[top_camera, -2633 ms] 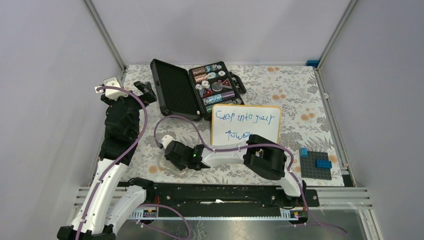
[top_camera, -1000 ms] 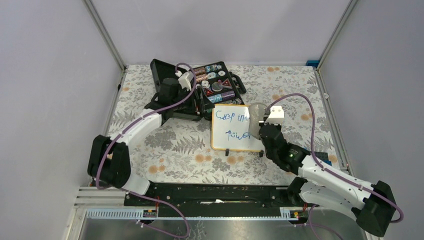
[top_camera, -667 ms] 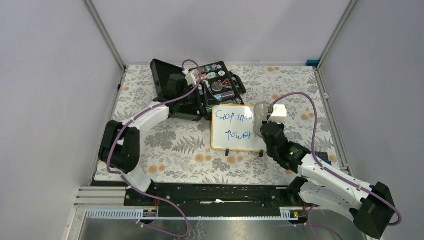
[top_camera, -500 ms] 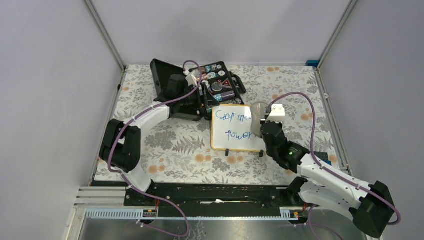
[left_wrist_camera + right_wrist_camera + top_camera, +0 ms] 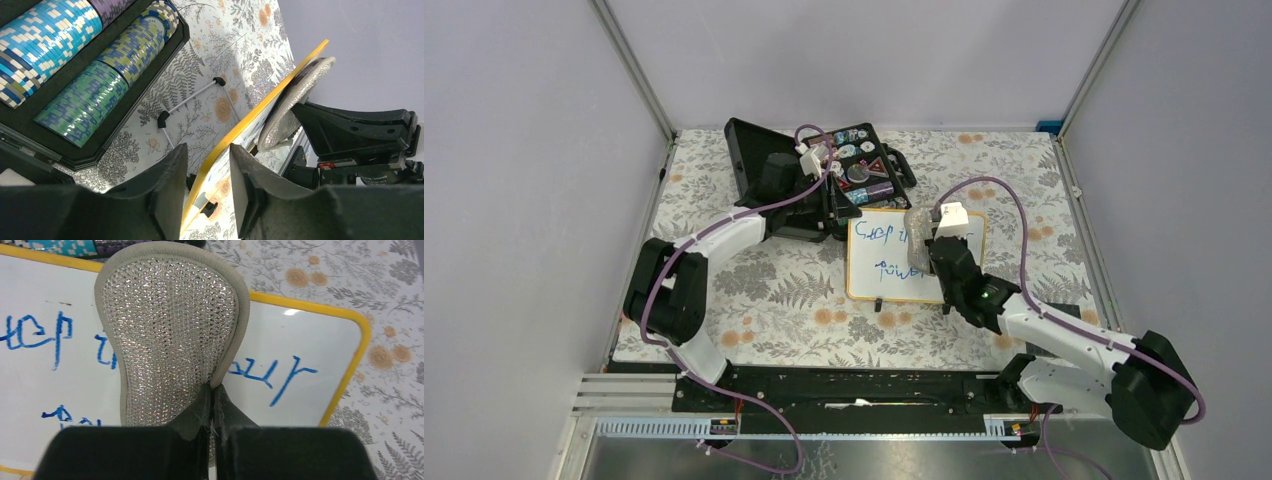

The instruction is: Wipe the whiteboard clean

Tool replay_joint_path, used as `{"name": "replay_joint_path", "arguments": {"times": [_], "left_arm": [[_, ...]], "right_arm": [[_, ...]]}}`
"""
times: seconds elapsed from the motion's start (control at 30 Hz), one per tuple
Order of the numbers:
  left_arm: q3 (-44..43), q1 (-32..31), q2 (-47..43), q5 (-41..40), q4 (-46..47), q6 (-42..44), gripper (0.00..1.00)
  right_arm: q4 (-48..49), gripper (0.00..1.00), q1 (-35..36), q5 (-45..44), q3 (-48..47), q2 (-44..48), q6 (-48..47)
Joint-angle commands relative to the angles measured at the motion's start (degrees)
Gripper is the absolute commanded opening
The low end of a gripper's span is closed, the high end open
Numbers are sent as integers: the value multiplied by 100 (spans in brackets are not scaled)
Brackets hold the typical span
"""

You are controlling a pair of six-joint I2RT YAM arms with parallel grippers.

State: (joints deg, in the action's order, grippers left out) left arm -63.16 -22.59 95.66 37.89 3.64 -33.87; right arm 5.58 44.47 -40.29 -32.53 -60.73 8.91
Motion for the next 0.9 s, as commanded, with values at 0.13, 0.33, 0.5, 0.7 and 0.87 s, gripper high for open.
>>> {"name": "replay_joint_path", "arguments": {"times": [0.13,0.33,0.5,0.7,0.87], "left_arm": [[-86,-94,30,216,280,161,31],[-108,-164,52,219,265,178,21],[-126,-167,-18,68,110,298,19],[-273,-167,24,-202,-306,433,6],[-358,-167,56,-348,-610,531,0]], "right_arm": [[632,0,90,901,-734,-929,320],[926,0,571,973,-1248,-1720,407],[1044,0,591,883,-1312,-1894,567],[914,0,165,531,-892,-1433,721],[275,0,-510,-84,-454,-735,930]]}}
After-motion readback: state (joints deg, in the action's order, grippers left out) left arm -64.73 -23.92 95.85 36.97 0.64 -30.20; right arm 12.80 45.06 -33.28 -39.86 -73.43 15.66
